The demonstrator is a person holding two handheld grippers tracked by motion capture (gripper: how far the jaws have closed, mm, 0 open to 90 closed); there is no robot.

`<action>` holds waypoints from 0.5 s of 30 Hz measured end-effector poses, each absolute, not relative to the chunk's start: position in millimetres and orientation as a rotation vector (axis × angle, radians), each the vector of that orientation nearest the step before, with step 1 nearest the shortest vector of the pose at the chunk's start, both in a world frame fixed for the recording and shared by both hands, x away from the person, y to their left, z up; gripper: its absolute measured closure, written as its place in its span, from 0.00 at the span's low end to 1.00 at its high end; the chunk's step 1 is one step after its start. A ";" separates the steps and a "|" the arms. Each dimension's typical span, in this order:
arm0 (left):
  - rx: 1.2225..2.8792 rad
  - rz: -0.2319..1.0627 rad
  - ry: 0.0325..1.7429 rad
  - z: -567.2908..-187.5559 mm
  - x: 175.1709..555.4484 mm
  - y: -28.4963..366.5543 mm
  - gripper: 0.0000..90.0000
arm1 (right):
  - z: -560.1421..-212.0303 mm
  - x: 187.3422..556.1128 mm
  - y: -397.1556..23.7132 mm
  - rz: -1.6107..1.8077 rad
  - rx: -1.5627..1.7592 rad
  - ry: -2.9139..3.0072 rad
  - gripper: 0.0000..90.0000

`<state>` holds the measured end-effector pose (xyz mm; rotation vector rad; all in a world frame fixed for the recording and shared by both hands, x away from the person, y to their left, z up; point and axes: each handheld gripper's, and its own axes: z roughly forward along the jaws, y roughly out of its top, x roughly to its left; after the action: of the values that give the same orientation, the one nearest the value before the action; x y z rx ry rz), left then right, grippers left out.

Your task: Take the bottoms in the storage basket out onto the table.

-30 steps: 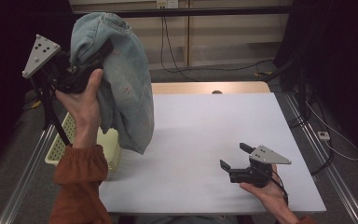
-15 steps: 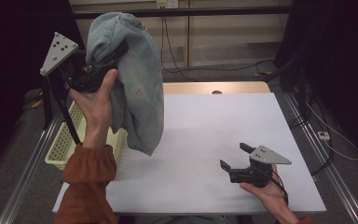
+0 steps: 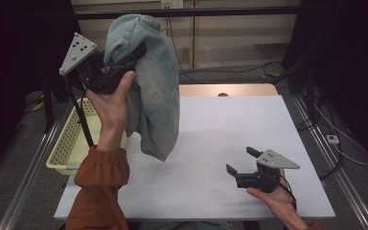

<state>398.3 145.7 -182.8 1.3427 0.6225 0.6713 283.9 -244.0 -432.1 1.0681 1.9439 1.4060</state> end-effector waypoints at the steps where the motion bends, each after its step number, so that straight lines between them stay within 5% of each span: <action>1: 1.348 0.667 0.621 -183.6 399.7 142.6 0.72 | -432.2 284.0 -244.1 1.406 1.069 1.943 0.05; 15: 1.383 0.636 0.597 -189.1 402.6 121.7 0.72 | -432.1 284.0 -243.3 1.406 1.066 1.945 0.05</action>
<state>402.6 121.7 -189.1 1.3834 0.5971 0.6363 284.0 -243.3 -432.1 1.0664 1.9448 1.4060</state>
